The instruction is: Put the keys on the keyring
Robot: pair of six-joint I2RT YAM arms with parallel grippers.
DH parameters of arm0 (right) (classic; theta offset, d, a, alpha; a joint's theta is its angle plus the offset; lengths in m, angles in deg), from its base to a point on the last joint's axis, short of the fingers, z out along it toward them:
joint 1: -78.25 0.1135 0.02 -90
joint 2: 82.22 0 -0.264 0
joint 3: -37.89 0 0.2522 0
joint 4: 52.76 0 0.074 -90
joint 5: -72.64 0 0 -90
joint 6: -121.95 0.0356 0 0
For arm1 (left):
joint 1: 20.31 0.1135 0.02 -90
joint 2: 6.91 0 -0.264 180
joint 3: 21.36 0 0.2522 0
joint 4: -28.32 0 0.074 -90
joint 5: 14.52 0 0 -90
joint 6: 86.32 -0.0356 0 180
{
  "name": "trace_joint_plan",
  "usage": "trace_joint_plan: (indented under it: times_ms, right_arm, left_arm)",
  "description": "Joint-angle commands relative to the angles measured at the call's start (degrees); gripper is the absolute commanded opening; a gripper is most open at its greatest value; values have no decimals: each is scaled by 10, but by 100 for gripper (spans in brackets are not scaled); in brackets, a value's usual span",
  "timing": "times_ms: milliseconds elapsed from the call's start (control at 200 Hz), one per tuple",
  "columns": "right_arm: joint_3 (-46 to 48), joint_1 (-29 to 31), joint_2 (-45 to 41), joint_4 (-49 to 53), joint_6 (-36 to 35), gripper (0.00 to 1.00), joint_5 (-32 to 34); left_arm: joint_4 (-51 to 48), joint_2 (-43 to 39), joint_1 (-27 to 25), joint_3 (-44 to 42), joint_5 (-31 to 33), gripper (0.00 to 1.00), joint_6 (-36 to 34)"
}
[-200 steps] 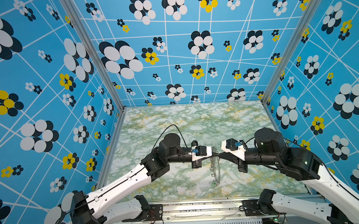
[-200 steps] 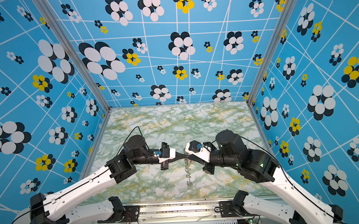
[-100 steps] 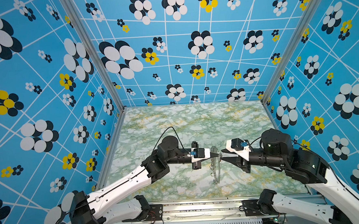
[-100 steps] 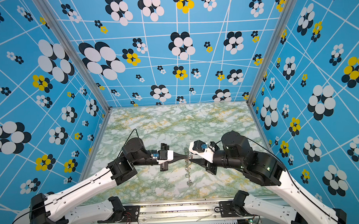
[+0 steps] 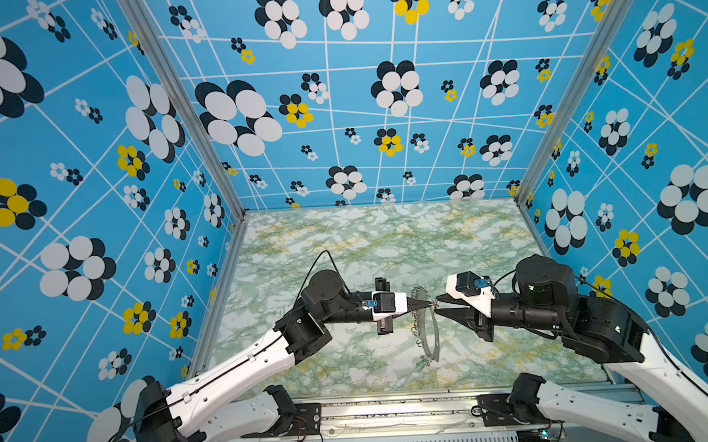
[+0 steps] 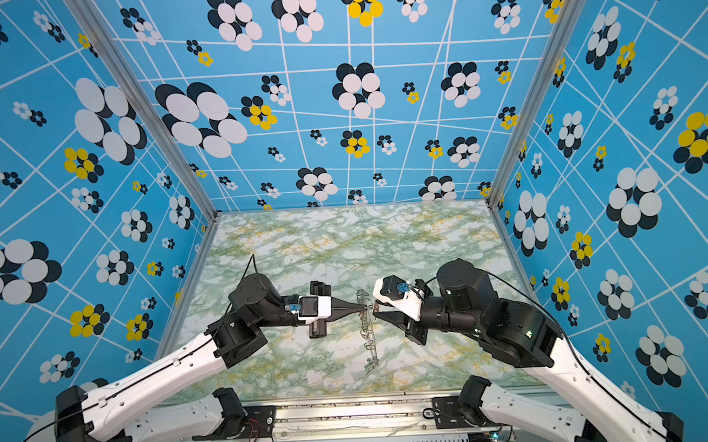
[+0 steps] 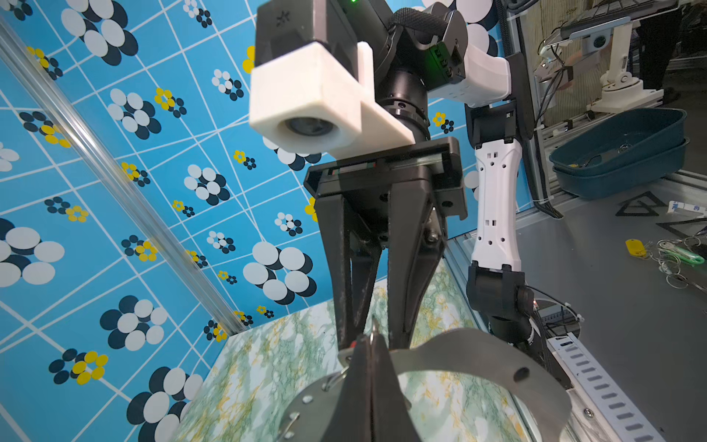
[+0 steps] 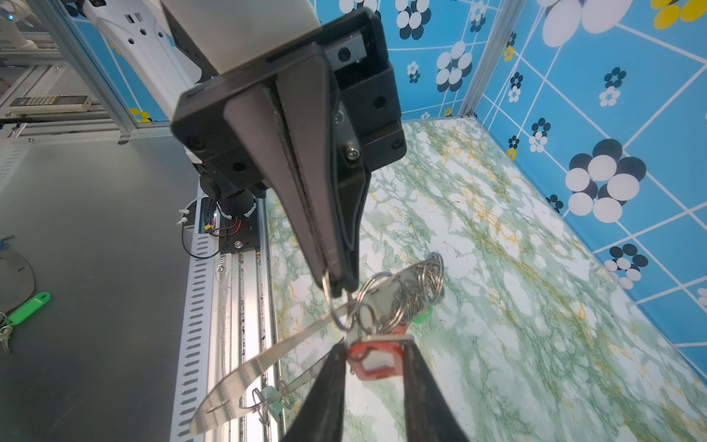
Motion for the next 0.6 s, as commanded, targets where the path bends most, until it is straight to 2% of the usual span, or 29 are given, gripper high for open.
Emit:
trace_joint_plan:
  times_ms: [0, 105, 195, 285, 465, 595]
  right_arm:
    - [6, 4, -7, -23, 6, 27, -10]
    - [7, 5, -7, -31, 7, 31, -19]
    - [10, 5, -6, -32, 7, 18, -21]
    - [11, 4, -7, -39, 9, 16, -27]
    - [21, 4, -5, -50, 13, 0, -35]
    - [38, 4, -5, -67, 25, 0, -45]
  left_arm:
    - [44, -9, 6, 0, -15, 0, 15]
    - [47, -7, 6, -1, -16, 0, 17]
    - [50, -7, 5, -1, -16, 0, 18]
    - [56, -6, 6, -1, -18, 0, 22]
    - [80, -2, 7, -4, -18, 0, 36]
    - [129, 0, 10, -15, -14, 0, 65]
